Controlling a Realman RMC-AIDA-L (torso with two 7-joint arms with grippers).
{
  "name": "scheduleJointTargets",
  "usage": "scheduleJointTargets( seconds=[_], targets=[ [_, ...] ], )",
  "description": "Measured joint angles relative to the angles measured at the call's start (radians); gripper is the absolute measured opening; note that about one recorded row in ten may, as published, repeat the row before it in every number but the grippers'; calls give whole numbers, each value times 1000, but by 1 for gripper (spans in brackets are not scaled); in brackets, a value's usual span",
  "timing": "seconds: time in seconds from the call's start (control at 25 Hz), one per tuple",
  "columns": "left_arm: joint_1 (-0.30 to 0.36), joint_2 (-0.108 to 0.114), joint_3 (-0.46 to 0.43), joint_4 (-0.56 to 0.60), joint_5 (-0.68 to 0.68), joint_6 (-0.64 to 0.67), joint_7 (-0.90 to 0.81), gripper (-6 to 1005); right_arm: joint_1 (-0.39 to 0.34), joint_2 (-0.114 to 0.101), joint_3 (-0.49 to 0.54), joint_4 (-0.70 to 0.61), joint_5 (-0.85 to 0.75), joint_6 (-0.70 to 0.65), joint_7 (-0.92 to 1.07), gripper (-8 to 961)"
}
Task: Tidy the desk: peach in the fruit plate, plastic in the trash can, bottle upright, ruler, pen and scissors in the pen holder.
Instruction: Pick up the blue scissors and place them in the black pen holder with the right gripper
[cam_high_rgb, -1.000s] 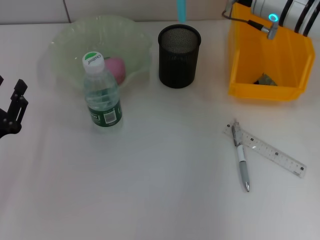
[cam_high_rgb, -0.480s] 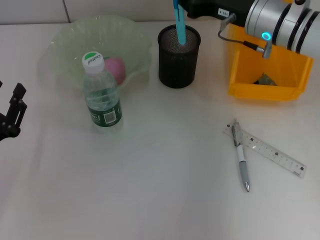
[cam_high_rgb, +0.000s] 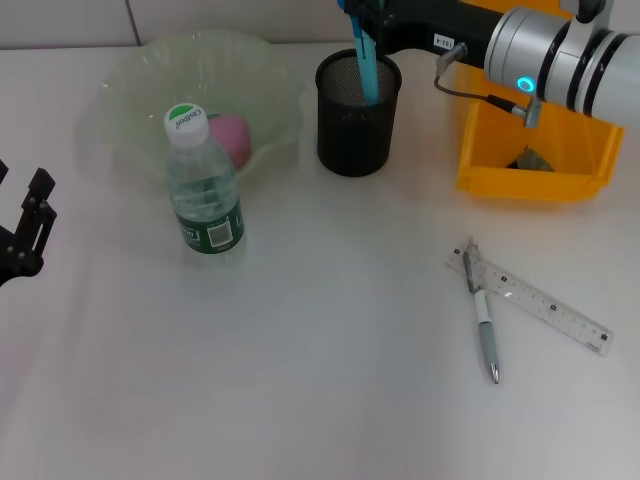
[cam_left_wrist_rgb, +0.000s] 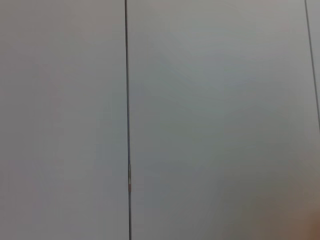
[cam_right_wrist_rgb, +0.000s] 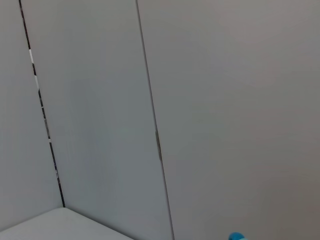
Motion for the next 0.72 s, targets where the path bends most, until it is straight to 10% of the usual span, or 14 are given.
scheduleJointTargets(
  seconds=[0.72],
  targets=[
    [1, 0, 2, -17, 0, -1, -1, 481, -36, 1, -28, -21, 3, -7, 5, 275]
  ],
)
